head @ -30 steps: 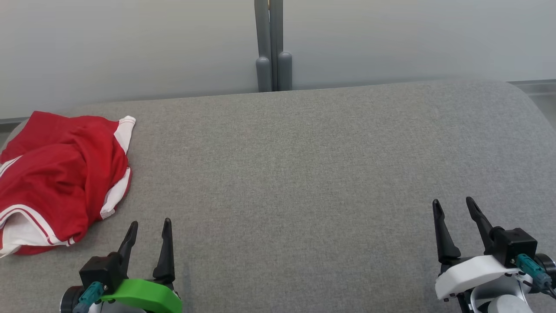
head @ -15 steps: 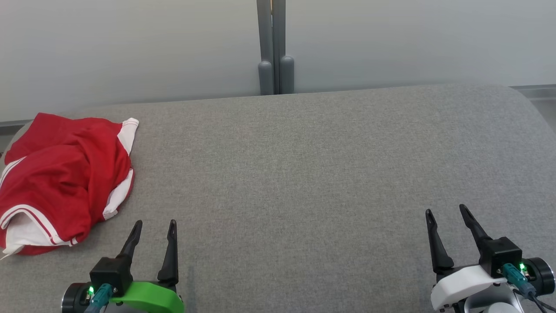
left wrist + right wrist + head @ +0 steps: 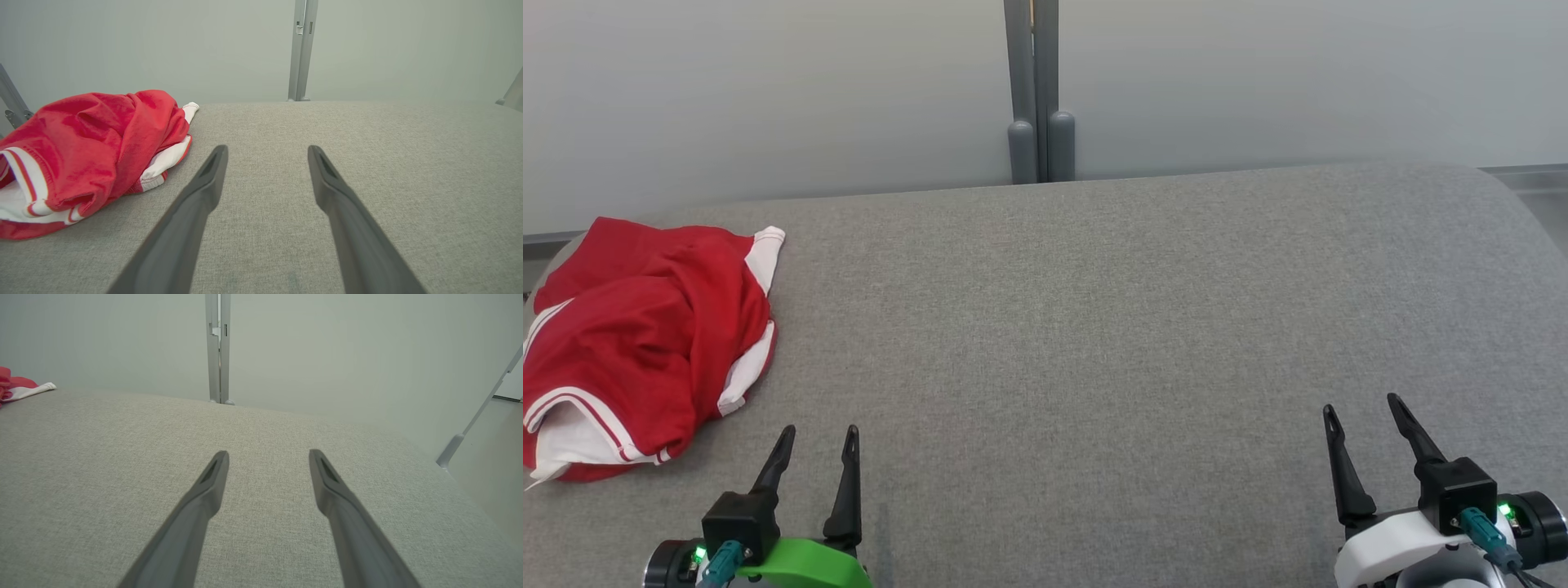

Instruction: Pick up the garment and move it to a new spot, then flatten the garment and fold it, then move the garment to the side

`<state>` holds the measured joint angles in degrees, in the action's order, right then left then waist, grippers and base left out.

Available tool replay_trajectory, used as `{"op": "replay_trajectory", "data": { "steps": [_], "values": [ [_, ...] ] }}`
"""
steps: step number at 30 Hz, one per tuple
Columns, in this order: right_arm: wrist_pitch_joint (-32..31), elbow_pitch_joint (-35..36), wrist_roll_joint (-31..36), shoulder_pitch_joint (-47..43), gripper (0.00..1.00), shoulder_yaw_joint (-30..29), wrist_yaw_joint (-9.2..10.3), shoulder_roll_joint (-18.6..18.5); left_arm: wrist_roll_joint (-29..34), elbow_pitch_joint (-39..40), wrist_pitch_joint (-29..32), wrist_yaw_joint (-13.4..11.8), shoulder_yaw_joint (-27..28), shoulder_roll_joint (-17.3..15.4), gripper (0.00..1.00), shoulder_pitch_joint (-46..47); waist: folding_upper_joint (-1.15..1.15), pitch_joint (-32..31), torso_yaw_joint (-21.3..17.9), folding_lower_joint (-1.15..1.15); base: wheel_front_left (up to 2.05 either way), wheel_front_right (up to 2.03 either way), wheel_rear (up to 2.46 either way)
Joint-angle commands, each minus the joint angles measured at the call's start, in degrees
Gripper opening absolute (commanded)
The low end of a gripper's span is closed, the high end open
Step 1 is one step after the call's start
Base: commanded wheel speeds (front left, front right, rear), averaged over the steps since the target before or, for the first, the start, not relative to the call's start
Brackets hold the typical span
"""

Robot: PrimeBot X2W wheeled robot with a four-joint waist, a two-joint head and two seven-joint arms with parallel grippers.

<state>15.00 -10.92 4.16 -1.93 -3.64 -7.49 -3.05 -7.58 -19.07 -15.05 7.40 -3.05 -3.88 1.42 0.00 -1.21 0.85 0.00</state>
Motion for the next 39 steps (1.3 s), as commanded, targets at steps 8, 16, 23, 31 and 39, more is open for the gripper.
{"op": "replay_trajectory", "data": {
  "steps": [8, 16, 23, 31, 39],
  "values": [
    [0.28, -0.25, 0.07, 0.05, 1.0, -0.69, 0.01, -0.05, -0.65, -0.17, -0.19, 0.15, -0.11, -0.14, 1.0, 0.76, 0.0, 0.21, 1.02, 0.0, 0.0, 0.0, 0.0],
    [0.28, 0.0, 0.4, 0.2, 1.0, 0.16, 0.0, -0.48, -0.3, -0.22, -0.19, 0.15, -0.12, -0.47, 1.0, 1.09, 0.0, -0.14, 4.25, 0.0, 0.0, 0.0, 0.0],
    [0.27, -0.22, -0.09, 0.51, 1.0, 1.65, 0.01, -0.52, -0.02, -0.42, -0.18, 0.14, -0.03, -0.66, 1.0, 1.03, 0.0, -0.79, 12.19, 0.0, 0.0, 0.0, 0.0],
    [0.25, -1.16, -0.61, 0.92, 1.0, 5.17, 0.01, -0.32, 0.4, -0.1, -0.19, 0.0, 2.73, -1.54, 1.0, -0.93, 0.0, -2.03, 21.97, 0.0, 0.0, 0.0, 0.0],
    [0.25, -1.59, -0.51, 1.48, 1.0, 5.85, 0.01, -0.44, 0.38, 0.99, -0.19, 0.03, 4.26, -1.22, 1.0, -1.56, 0.0, -2.44, 25.42, 0.0, 0.0, 0.0, 0.0]
  ]
}}
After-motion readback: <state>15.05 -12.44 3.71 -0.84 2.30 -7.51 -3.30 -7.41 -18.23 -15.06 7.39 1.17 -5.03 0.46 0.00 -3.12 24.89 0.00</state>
